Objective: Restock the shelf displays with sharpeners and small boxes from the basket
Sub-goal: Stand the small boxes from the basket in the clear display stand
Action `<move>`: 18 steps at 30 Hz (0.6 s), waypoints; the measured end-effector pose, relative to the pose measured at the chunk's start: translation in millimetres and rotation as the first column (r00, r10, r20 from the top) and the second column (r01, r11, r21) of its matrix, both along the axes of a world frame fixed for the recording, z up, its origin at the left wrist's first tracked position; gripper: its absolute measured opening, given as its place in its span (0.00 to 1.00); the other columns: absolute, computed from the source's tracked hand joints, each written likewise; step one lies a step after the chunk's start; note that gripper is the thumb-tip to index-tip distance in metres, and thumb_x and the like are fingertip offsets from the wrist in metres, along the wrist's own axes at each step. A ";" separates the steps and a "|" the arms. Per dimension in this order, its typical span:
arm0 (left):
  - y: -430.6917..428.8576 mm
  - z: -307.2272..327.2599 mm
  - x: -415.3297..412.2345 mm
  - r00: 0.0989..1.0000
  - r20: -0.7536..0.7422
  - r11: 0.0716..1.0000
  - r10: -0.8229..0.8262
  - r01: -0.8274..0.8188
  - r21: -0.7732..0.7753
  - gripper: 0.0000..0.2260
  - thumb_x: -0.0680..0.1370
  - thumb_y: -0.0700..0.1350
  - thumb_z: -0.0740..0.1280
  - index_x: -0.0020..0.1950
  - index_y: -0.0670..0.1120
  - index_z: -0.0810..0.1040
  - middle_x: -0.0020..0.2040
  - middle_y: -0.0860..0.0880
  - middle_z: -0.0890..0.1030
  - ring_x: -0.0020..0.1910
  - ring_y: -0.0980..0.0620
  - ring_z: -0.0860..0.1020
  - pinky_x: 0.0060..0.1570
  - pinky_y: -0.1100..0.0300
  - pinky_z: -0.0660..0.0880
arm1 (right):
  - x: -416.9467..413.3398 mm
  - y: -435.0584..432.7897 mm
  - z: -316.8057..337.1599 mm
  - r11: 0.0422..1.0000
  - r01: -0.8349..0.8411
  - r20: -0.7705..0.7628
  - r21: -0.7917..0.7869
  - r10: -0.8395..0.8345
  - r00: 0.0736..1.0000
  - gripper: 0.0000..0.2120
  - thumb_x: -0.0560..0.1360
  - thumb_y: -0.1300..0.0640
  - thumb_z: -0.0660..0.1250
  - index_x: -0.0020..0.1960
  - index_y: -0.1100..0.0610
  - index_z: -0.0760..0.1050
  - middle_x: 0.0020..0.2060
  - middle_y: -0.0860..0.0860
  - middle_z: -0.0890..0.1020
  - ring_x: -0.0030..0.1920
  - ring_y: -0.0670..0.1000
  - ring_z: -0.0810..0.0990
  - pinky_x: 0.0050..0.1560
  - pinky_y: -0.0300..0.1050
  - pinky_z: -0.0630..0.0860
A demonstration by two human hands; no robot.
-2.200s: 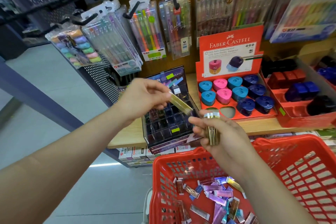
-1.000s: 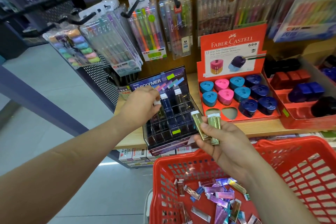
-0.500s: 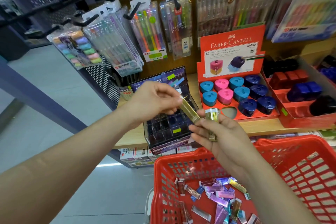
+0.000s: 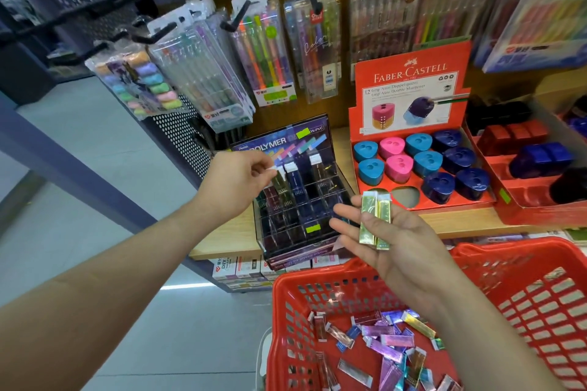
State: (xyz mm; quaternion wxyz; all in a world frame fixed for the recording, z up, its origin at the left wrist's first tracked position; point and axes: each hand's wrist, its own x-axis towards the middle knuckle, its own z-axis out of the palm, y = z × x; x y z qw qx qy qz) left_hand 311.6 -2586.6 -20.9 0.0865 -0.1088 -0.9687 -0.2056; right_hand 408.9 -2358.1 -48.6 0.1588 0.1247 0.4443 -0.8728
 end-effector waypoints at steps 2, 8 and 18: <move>2.2 -2.0 -1.3 1.000 -0.017 1.000 -0.021 0.021 -0.006 0.04 0.75 0.46 0.71 0.47 0.46 0.83 0.38 0.52 0.82 0.39 0.54 0.80 0.47 0.54 0.79 | -0.3 -0.3 -0.8 1.000 0.011 0.010 0.015 -0.011 1.000 0.11 0.81 0.65 0.59 0.60 0.59 0.75 0.53 0.56 0.83 0.52 0.55 0.85 0.51 0.46 0.82; 3.7 -0.6 -10.5 0.999 -0.027 0.998 -0.047 0.046 -0.030 0.06 0.76 0.46 0.70 0.50 0.46 0.84 0.40 0.52 0.82 0.41 0.55 0.79 0.49 0.54 0.79 | -0.6 -2.7 -1.0 0.999 -0.012 0.012 0.051 0.011 1.000 0.08 0.79 0.67 0.61 0.56 0.64 0.76 0.44 0.55 0.79 0.47 0.56 0.86 0.44 0.43 0.83; 5.7 -0.8 -9.8 1.000 0.016 0.996 -0.024 0.022 0.087 0.02 0.73 0.43 0.73 0.43 0.47 0.81 0.35 0.55 0.79 0.35 0.59 0.77 0.44 0.62 0.79 | -1.3 -4.7 4.0 0.988 -0.030 0.023 0.149 0.027 0.999 0.08 0.75 0.58 0.68 0.52 0.58 0.75 0.35 0.54 0.83 0.25 0.46 0.76 0.21 0.34 0.67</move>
